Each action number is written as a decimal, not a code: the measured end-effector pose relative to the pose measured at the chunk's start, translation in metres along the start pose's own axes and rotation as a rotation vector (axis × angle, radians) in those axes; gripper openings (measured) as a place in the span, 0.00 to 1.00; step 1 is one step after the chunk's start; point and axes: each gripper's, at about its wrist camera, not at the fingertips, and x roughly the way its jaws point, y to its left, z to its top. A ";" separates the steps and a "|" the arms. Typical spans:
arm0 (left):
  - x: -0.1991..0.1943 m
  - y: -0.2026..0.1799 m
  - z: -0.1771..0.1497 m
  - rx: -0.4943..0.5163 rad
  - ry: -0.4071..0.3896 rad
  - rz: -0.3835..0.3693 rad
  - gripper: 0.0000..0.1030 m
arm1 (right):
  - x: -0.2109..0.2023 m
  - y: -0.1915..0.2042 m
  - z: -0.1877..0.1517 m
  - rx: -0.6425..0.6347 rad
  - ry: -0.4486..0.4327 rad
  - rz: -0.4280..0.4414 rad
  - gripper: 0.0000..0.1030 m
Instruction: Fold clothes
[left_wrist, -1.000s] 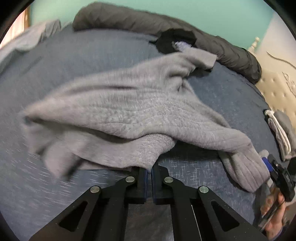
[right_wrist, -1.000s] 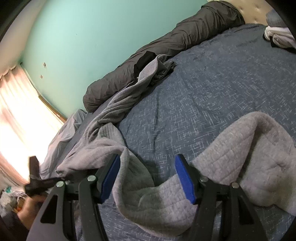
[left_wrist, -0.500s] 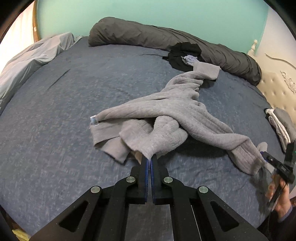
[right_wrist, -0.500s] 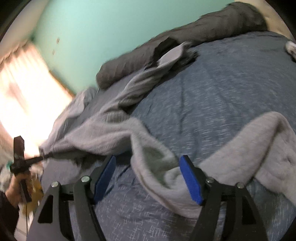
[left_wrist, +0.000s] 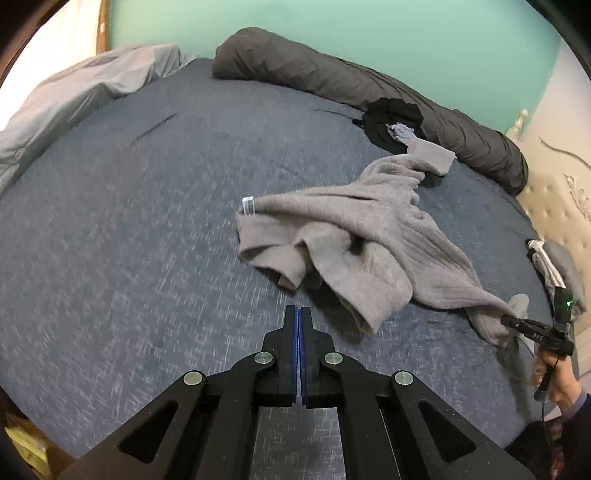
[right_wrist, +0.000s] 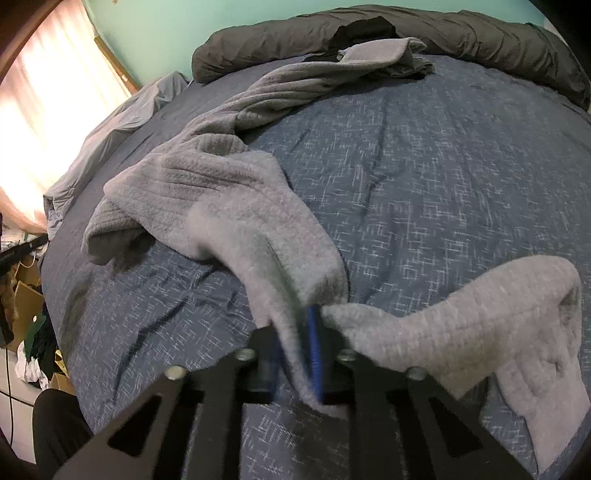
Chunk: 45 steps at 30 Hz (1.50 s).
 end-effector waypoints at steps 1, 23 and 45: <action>0.002 0.000 -0.002 -0.001 0.007 -0.002 0.00 | -0.003 0.002 -0.001 -0.014 -0.003 -0.010 0.03; 0.042 -0.064 0.002 0.014 0.085 -0.094 0.05 | -0.180 -0.076 -0.010 -0.036 -0.197 -0.189 0.03; 0.079 -0.039 0.005 -0.101 0.134 -0.052 0.45 | -0.160 -0.122 -0.041 0.106 -0.158 -0.192 0.45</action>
